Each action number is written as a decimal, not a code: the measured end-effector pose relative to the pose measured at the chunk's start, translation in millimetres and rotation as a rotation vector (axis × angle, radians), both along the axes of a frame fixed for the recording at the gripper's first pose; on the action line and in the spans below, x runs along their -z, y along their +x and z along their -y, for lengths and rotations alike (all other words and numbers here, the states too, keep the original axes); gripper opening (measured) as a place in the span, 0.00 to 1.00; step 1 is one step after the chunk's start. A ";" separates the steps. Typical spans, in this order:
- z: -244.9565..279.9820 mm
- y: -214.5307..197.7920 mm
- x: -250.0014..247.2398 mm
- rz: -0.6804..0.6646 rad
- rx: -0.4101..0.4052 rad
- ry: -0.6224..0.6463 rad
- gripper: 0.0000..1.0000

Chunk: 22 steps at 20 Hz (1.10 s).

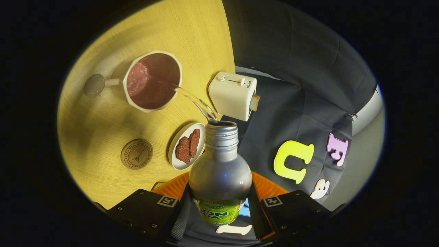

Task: Take the bottle from table, then pour the juice into the cup, finally place the bottle on the coaster

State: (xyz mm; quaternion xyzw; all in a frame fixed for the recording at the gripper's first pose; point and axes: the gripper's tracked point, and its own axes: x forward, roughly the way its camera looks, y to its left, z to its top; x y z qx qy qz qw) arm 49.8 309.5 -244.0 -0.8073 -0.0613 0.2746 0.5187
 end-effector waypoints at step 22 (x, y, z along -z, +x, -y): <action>1.3 3.3 -14.7 0.054 -0.044 -0.073 0.75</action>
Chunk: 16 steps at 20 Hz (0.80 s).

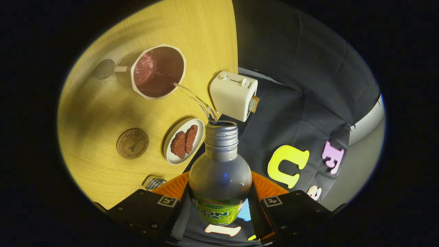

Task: Take the bottle from table, then pour the juice into the cup, finally place the bottle on the coaster

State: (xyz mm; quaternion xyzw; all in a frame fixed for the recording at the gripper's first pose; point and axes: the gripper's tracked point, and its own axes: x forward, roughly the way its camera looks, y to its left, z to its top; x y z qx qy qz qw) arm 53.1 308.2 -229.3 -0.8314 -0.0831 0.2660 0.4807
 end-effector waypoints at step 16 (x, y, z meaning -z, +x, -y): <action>-9.2 0.0 -3.9 0.045 -0.065 -0.076 0.75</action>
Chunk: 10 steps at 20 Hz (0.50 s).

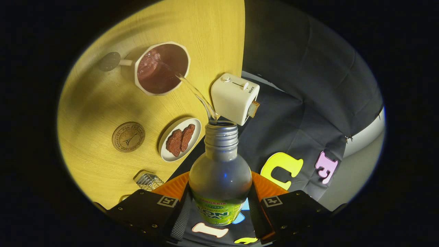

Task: Take the bottle from table, then pour the juice into the cup, finally place the bottle on the coaster

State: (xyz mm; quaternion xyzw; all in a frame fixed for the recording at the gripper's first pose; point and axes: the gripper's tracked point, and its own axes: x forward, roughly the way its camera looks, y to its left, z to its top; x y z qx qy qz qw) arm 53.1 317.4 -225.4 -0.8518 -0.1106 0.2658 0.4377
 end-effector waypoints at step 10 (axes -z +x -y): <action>-5.9 -2.7 18.1 0.005 -0.037 -0.077 0.74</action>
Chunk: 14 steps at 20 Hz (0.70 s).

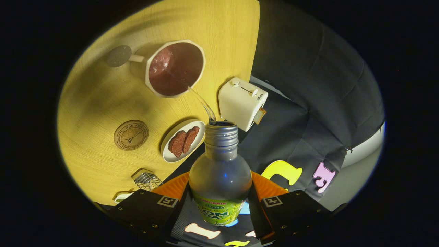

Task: Take the bottle from table, then pour the juice into the cup, finally place the bottle on the coaster

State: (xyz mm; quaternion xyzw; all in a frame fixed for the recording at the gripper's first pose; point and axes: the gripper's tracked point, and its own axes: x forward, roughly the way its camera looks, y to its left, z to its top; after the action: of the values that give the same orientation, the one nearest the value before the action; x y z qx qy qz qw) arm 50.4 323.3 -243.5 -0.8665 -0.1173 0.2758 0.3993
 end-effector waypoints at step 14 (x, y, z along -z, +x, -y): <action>-10.9 0.6 28.8 -0.010 -0.033 -0.103 0.75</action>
State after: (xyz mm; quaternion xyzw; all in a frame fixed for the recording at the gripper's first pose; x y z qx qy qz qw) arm 51.0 334.2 -272.4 -0.8825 -0.1150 0.2922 0.3500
